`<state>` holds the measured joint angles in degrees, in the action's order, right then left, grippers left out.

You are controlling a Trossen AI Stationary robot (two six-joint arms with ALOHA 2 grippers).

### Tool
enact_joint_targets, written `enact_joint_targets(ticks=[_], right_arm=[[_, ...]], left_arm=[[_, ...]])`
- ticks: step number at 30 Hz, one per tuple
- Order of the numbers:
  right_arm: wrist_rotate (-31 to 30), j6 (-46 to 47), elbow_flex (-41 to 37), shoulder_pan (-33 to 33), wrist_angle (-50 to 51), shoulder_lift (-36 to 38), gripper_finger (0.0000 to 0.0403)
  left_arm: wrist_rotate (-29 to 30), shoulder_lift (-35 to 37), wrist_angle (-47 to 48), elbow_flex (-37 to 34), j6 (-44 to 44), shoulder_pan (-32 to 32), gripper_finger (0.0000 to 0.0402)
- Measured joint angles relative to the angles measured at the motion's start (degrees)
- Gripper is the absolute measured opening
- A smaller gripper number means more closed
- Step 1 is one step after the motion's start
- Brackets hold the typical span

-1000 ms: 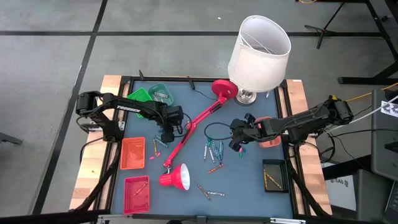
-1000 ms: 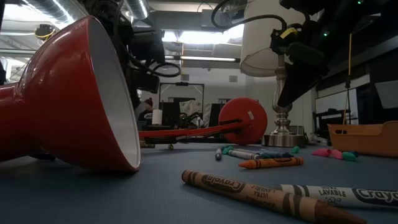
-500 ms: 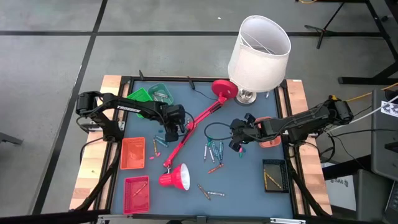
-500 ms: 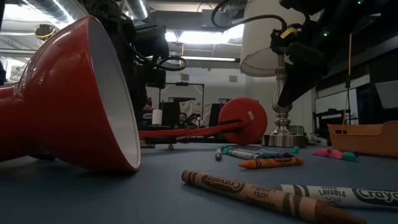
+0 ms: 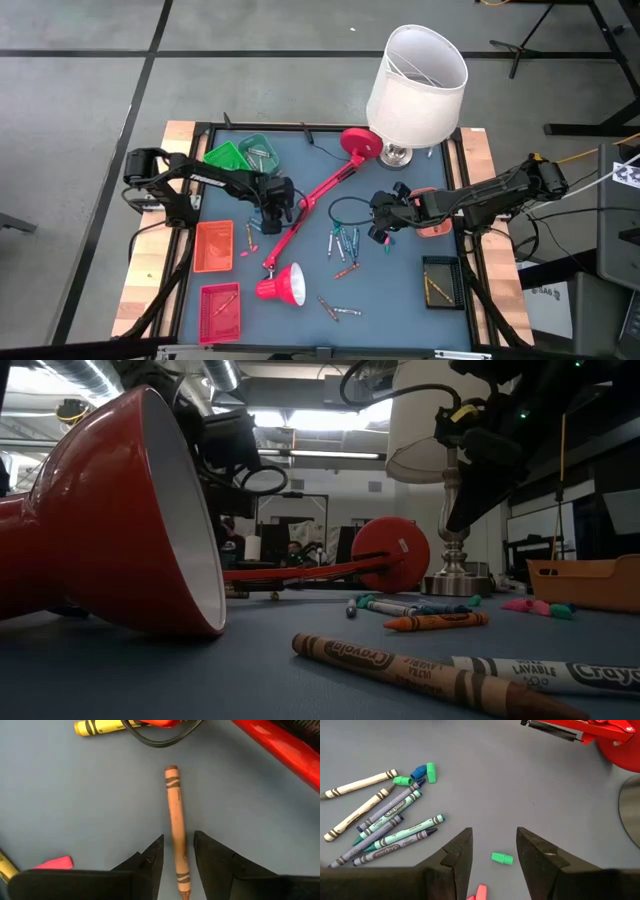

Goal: Sort crayons
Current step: Put the top brown crayon into the right orange bin

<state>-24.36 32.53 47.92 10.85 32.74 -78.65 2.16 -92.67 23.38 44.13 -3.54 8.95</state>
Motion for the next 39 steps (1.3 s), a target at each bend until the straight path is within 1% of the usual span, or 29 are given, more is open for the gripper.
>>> enact_joint_targets(ticks=[5,12,14,19,21,23,28,32,39], right_arm=[[-0.02,0.0,0.0,0.0,-0.15,0.0,0.0149],[-0.02,0.0,0.0,0.0,-0.31,0.0,0.0149],[-0.01,0.0,0.0,0.0,-0.43,0.0,0.0149],[-0.02,-0.02,0.0,0.0,-3.08,0.0,0.0149],[0.0,-0.02,0.0,0.0,-4.04,0.0,0.0149],[-0.02,-0.02,0.0,0.0,-4.97,0.0,0.0149],[-0.15,-0.04,0.0,0.0,-7.61,0.0,0.0149],[-4.14,-0.03,0.0,0.0,-11.15,0.0,0.0149],[-11.84,-2.95,0.0,0.0,-16.48,0.0,0.0149]], left_arm=[[0.91,0.1,-0.88,-0.69,0.01,0.04,0.0083],[2.29,0.05,-1.49,-0.77,0.3,0.04,0.0016],[2.58,0.05,-1.74,-0.77,1.52,0.07,0.0006],[2.24,0.51,-1.92,-0.86,5.53,1.3,0.0007],[3.09,0.77,-2.38,-0.81,6.54,1.97,0.0004],[4.67,1.47,-2.2,-0.18,7.19,2.72,0.0003],[5.46,1.95,-3.08,2.92,7.51,4.56,0.0003],[5.92,2.35,-4.98,5.75,7.51,6.23,0.0002],[5.52,2.74,-14.55,10.38,7.93,7.18,0.0001]])
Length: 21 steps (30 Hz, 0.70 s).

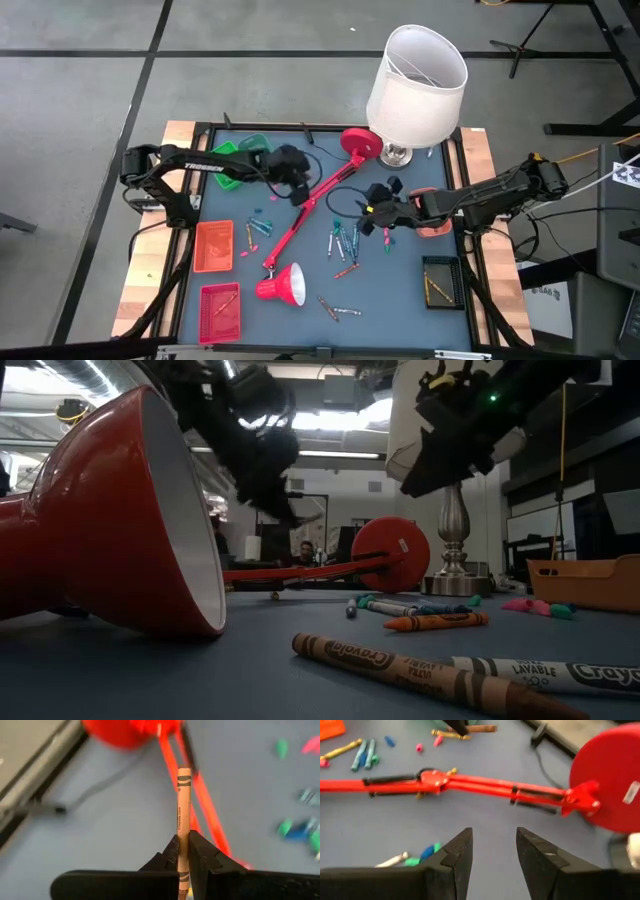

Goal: Sort crayons
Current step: Put the top brown crayon into the right orange bin

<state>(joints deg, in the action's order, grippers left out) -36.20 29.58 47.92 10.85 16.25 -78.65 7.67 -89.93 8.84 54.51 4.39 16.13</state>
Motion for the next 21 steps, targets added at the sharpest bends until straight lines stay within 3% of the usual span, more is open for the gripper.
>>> enact_joint_targets(ticks=[12,21], right_arm=[[-2.72,-11.83,0.0,-5.96,-16.31,0.0,0.0149],[7.8,-22.6,-0.02,-10.47,-30.4,0.02,0.0149]], left_arm=[[-8.76,0.02,-22.77,0.63,-0.01,-3.37,0.0],[-12.39,0.07,-29.14,0.63,-0.47,-4.23,0.0]])
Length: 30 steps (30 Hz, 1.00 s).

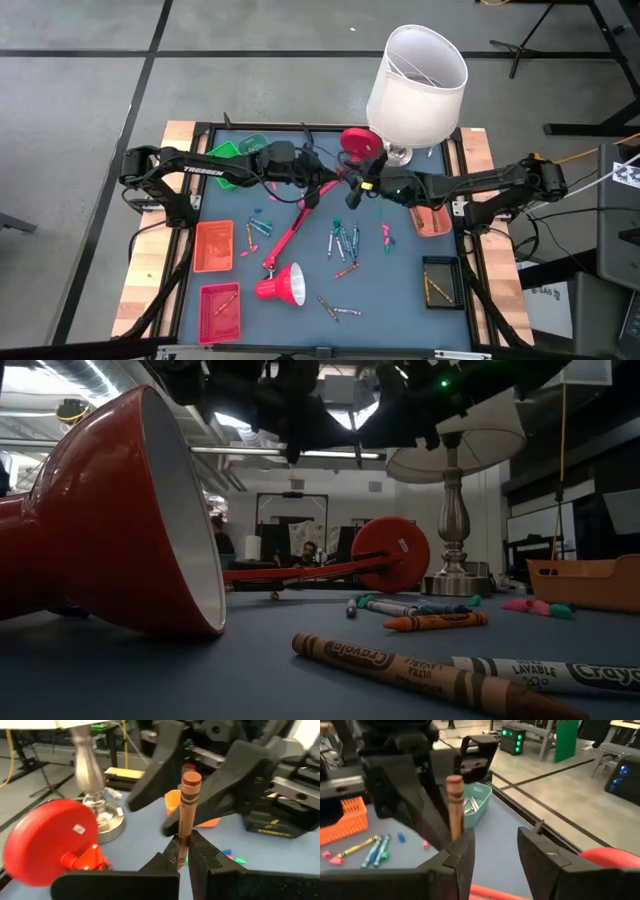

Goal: Sort crayons
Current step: Put the top brown crayon into the right orange bin

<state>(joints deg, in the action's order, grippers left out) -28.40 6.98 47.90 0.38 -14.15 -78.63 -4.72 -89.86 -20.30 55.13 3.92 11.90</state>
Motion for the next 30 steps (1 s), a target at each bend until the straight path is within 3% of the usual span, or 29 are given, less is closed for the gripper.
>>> enact_joint_targets(ticks=[10,20,24,30], right_arm=[[6.95,-1.33,0.0,-2.38,0.84,0.0,0.0149],[7.83,-4.7,0.04,-2.29,14.11,0.56,0.0149],[8.03,-4.92,0.02,-2.27,17.29,3.26,0.0149],[13.62,-7.34,0.02,-2.29,16.46,8.44,0.0149]], left_arm=[[-0.65,0.0,-0.06,0.0,-2.36,-0.07,0.0],[-0.15,0.0,1.23,0.0,-3.03,-0.04,0.0],[-0.15,0.0,1.8,0.0,-3.28,-0.02,0.0],[-0.2,0.0,1.76,0.0,-6.01,-0.04,0.0]])
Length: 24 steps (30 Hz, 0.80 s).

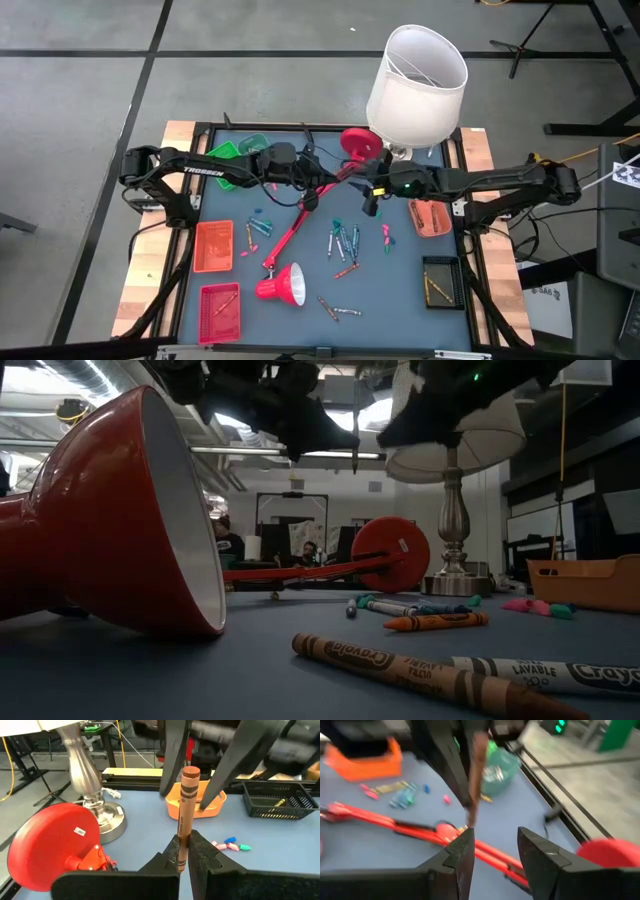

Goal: Sort crayons
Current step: Put the top brown crayon into the right orange bin

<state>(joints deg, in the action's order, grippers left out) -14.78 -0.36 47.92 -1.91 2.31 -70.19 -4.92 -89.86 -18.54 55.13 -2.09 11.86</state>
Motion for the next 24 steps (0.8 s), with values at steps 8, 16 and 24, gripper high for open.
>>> enact_joint_targets(ticks=[8,16,24], right_arm=[[2.29,-0.02,0.02,0.0,-8.48,-0.23,0.0149],[2.9,-0.13,0.02,0.0,-14.88,-4.18,0.0149],[7.08,-0.15,0.02,0.0,-16.22,-4.77,0.0133]], left_arm=[[-0.31,0.0,-0.51,0.0,-0.02,-0.12,0.0],[-0.56,0.0,-1.54,0.0,-0.09,-2.03,0.0],[-0.55,0.0,-1.58,0.0,-0.16,-2.91,0.0]])
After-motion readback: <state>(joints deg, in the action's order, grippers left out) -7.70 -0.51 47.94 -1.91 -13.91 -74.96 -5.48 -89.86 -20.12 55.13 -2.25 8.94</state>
